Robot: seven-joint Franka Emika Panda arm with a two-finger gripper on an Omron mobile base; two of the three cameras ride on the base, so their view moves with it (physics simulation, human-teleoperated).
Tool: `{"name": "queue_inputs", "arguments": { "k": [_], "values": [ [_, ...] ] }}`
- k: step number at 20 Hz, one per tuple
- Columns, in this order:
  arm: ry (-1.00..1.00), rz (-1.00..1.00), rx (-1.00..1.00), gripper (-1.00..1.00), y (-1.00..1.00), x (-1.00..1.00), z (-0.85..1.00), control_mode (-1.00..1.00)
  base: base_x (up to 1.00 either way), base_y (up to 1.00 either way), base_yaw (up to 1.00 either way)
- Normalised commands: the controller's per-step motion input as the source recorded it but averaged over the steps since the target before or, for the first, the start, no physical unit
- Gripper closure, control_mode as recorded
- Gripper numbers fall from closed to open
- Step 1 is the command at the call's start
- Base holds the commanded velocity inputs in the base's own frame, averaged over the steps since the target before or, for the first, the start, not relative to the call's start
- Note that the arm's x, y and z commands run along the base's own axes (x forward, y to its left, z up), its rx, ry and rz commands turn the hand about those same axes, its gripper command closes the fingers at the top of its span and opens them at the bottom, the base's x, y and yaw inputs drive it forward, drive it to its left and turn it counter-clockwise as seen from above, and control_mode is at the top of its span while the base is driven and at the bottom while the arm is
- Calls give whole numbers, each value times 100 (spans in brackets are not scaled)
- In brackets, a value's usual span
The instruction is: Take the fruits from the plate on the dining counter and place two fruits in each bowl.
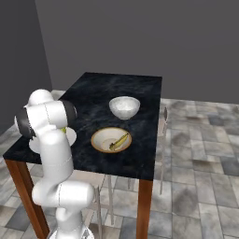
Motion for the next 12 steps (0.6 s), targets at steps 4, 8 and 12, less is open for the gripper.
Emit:
{"name": "queue_inputs", "arguments": {
  "k": [4, 8, 12],
  "values": [
    [0, 0, 0, -100, 0, 0, 0, -100, 0, 0, 0],
    [0, 0, 0, 100, 0, 0, 0, -100, 0, 0, 0],
    [0, 0, 0, 100, 0, 0, 0, -100, 0, 0, 0]
  ]
}}
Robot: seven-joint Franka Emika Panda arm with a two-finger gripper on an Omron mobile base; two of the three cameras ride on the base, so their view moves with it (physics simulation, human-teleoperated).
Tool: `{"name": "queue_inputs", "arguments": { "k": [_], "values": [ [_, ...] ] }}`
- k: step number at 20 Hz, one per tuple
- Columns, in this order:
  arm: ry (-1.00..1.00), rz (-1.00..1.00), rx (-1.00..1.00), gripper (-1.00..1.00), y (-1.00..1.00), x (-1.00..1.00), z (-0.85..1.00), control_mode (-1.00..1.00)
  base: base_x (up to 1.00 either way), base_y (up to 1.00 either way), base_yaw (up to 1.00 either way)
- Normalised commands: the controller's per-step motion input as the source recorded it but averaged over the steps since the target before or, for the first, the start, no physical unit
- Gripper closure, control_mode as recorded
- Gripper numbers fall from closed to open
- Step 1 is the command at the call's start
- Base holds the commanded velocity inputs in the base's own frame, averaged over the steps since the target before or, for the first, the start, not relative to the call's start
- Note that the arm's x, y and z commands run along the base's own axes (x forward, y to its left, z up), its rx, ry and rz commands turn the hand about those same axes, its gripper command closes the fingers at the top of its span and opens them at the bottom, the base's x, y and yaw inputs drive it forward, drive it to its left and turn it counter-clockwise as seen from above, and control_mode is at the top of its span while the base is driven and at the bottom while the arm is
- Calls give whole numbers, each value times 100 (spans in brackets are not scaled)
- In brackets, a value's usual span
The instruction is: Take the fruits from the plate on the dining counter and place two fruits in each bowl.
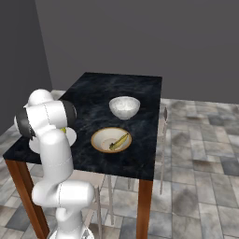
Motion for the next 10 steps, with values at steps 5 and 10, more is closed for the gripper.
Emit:
{"name": "queue_inputs", "arguments": {
  "k": [5, 10],
  "values": [
    [-3, -1, 1, 100, -18, -57, 15, -100, 0, 0, 0],
    [-6, 0, 0, 100, -61, -84, 69, -100, 0, 0, 0]
  ]
}}
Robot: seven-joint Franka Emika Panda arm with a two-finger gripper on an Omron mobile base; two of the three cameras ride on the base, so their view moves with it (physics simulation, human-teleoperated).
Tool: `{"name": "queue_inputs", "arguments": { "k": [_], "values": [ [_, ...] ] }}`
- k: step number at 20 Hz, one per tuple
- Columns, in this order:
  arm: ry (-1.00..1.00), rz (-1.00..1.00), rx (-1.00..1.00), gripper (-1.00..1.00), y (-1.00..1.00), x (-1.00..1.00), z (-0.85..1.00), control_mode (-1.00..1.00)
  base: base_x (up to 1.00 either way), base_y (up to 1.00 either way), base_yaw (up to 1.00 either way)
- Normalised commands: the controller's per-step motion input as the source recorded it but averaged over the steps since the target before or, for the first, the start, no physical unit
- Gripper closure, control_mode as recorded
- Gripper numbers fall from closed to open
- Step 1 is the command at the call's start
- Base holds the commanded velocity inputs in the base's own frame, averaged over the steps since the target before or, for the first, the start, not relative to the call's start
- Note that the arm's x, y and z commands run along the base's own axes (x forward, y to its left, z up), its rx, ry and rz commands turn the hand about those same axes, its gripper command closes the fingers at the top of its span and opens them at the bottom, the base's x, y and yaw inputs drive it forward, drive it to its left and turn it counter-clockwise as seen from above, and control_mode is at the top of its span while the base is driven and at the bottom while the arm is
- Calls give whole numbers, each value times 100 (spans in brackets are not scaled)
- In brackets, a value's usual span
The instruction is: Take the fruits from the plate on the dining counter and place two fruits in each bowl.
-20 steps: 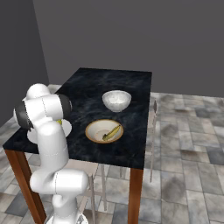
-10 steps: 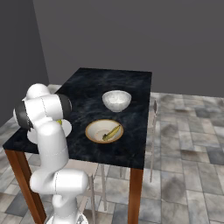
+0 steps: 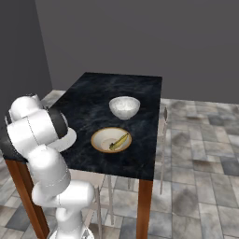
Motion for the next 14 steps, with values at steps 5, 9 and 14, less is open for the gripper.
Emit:
{"name": "queue_inputs", "arguments": {
  "k": [5, 9, 14],
  "values": [
    [1, -2, -4, 100, -91, -22, 39, -100, 0, 0, 0],
    [6, -1, -10, 100, -100, 15, 22, -100, 0, 0, 0],
    [3, 0, -6, 100, -100, 18, 59, -100, 0, 0, 0]
  ]
}}
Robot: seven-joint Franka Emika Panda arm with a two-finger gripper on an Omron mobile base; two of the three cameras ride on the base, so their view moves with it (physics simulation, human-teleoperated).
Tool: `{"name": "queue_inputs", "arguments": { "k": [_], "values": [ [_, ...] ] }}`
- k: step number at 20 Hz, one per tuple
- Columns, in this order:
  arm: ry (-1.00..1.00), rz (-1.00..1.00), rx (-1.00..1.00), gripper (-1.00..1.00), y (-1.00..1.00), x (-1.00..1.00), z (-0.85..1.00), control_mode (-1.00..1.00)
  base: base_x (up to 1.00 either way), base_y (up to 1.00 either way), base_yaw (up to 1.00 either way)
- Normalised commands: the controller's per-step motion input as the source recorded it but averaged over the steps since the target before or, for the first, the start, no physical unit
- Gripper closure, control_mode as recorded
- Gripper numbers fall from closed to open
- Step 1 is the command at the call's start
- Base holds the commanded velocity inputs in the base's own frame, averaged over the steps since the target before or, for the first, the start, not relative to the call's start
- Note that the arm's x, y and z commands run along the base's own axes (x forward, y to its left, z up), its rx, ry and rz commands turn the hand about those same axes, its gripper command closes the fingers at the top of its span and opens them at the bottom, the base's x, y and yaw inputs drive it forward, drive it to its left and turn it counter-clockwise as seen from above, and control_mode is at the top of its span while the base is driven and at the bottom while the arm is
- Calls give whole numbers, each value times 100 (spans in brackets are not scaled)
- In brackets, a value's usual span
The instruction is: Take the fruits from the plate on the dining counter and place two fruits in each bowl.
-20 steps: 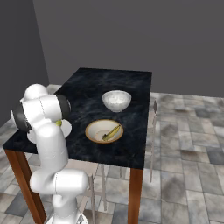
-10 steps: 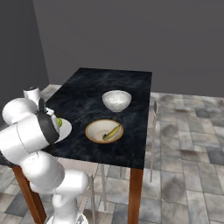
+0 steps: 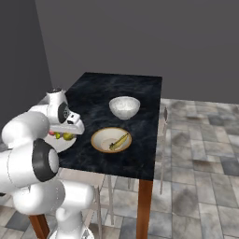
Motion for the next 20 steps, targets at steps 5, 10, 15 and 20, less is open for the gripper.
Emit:
{"name": "queue_inputs", "arguments": {
  "k": [5, 10, 15, 20],
  "values": [
    [6, 0, -1, 100, -100, 8, 41, -100, 0, 0, 0],
    [1, 0, 0, 100, -100, 14, -8, -100, 0, 0, 0],
    [3, -3, 0, 100, -55, 31, -21, -100, 0, 0, 0],
    [1, -3, 0, 100, -9, 46, -21, -100, 0, 0, 0]
  ]
}}
